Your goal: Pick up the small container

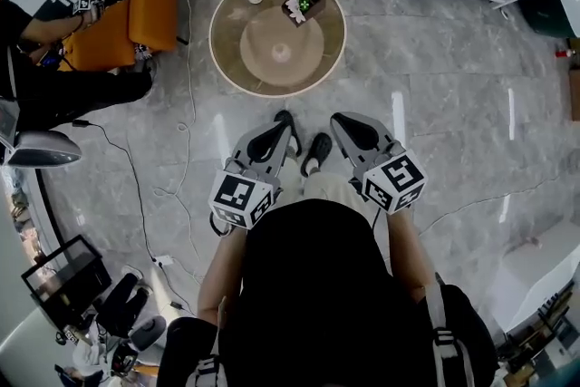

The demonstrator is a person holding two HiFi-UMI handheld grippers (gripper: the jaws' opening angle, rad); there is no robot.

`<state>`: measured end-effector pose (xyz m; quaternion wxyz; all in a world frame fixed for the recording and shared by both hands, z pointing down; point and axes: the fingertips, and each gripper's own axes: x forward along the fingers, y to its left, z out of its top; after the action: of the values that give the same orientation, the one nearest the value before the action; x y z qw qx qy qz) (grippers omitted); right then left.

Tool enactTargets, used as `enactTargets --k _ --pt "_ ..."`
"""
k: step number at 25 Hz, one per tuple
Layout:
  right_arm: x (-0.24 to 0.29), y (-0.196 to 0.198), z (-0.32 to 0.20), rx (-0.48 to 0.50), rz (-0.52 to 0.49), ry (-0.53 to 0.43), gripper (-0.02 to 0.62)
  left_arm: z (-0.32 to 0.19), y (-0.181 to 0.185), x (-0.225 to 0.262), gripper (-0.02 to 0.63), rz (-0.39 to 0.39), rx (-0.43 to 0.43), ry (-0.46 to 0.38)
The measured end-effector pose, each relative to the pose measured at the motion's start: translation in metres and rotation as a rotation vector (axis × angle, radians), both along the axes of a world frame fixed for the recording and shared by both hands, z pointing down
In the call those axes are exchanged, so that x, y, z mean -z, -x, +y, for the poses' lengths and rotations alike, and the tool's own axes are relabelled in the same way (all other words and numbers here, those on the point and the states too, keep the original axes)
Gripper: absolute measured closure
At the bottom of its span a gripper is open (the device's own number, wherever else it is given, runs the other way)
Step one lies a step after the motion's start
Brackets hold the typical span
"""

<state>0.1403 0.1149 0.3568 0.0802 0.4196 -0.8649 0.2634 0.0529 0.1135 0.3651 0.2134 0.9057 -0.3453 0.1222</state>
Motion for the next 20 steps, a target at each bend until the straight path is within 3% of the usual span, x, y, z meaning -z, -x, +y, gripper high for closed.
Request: enactTargets --k 3,8,14,16,20 --pt "-0.011 -0.003 -0.014 0.004 -0.001 0.011 0.551 -0.013 -0.003 -0.012 0.584 0.006 0.006 0.014" --pt "-0.019 -0.005 -0.043 -0.004 -0.014 0.022 0.567 -0.042 -0.004 -0.023 0.584 -0.004 -0.008 0.013" --pt "-0.033 0.014 -0.092 0.048 0.084 0.045 0.58 -0.095 0.006 -0.036 0.584 -0.009 -0.004 0.024" --pt "-0.044 0.02 -0.109 0.062 0.118 0.05 0.53 -0.11 0.01 -0.044 0.584 -0.012 -0.005 0.025" --pt "-0.081 0.042 -0.135 0.108 0.164 0.096 0.509 -0.134 0.024 -0.066 0.584 -0.003 -0.016 0.047"
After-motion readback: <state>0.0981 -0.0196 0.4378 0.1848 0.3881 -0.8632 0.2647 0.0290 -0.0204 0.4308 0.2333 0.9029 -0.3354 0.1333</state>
